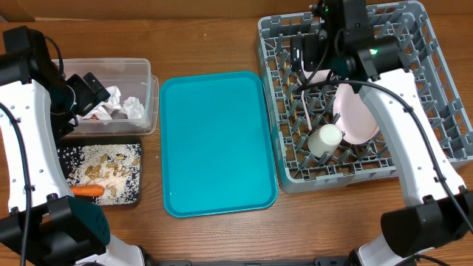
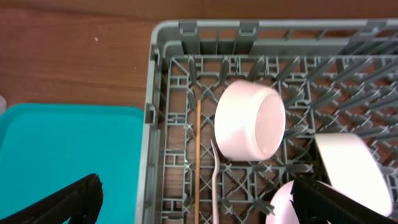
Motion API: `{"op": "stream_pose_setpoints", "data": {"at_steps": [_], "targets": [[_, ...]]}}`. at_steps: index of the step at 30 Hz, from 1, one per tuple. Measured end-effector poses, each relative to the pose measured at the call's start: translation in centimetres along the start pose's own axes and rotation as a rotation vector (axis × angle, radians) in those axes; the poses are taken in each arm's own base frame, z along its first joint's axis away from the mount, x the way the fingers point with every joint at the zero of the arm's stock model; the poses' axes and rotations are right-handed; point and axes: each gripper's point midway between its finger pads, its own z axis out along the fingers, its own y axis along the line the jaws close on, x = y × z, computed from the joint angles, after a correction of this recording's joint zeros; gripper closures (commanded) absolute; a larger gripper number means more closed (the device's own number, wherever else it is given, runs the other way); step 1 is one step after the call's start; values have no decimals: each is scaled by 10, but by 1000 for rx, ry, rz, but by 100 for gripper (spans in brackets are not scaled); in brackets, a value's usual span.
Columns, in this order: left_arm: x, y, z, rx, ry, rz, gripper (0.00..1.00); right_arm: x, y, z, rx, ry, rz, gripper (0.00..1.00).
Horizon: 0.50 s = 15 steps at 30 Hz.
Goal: Sort waste into correct bins and load items into the dishwasher
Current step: 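Insert the stick upright into the rack and open the right gripper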
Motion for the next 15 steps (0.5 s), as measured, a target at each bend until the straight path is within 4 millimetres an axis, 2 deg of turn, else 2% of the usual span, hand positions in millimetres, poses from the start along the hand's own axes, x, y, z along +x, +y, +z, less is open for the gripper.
{"op": "stream_pose_setpoints", "data": {"at_steps": [15], "targets": [[0, 0, 0, 0, 0, 0, 0, 1, 0, 3, 1, 8, 2, 0]]}}
